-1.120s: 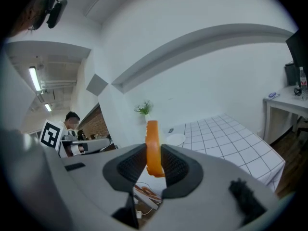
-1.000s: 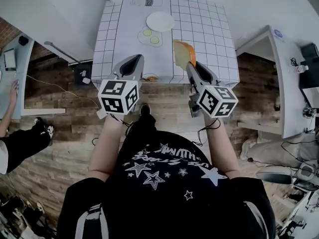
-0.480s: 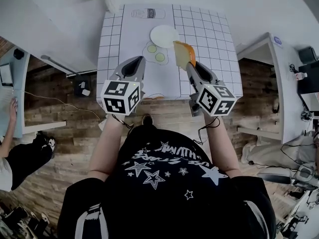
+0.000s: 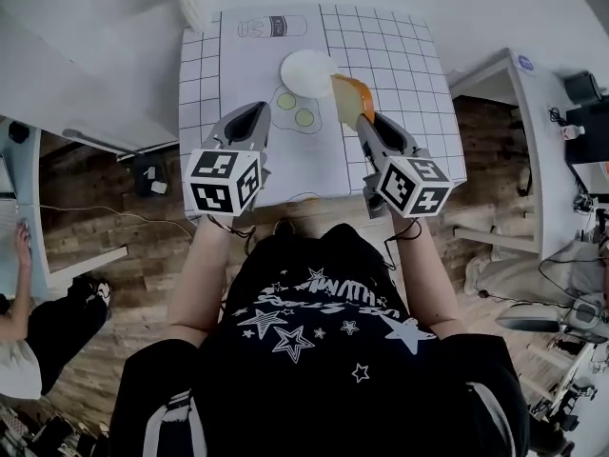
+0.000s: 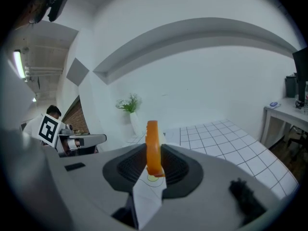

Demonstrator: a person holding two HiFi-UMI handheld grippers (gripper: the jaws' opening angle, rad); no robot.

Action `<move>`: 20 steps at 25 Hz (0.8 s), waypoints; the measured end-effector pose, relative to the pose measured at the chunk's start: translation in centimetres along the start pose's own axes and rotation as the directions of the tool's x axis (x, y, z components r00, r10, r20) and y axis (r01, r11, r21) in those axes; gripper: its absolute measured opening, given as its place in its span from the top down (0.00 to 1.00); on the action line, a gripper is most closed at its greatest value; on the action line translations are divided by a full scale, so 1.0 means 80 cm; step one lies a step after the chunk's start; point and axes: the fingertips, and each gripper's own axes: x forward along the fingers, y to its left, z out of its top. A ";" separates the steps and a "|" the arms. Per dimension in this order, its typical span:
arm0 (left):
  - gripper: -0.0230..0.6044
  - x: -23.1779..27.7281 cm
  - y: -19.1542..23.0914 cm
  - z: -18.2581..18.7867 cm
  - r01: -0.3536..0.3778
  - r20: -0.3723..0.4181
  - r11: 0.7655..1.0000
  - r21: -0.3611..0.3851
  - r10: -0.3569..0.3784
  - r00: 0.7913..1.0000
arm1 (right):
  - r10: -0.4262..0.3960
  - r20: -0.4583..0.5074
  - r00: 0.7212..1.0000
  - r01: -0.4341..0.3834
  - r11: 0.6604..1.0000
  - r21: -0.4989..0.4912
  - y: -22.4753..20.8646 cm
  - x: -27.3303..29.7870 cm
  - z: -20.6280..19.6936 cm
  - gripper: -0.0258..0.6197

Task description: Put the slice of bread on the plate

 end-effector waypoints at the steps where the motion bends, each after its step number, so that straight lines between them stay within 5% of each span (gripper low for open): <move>1: 0.95 0.003 0.001 0.000 0.003 -0.002 1.000 -0.001 -0.003 1.000 | -0.004 -0.004 1.000 0.004 1.000 -0.003 -0.002 0.001 -0.001 0.81; 14: 0.95 0.037 0.023 0.007 -0.081 -0.026 0.997 0.000 0.081 0.996 | 0.049 -0.047 0.998 -0.052 0.997 -0.065 -0.044 0.070 0.012 0.81; 20: 0.95 0.064 0.043 0.017 -0.149 -0.029 0.989 -0.025 0.148 0.989 | 0.106 -0.096 0.990 -0.122 0.975 -0.185 -0.053 0.119 0.023 0.81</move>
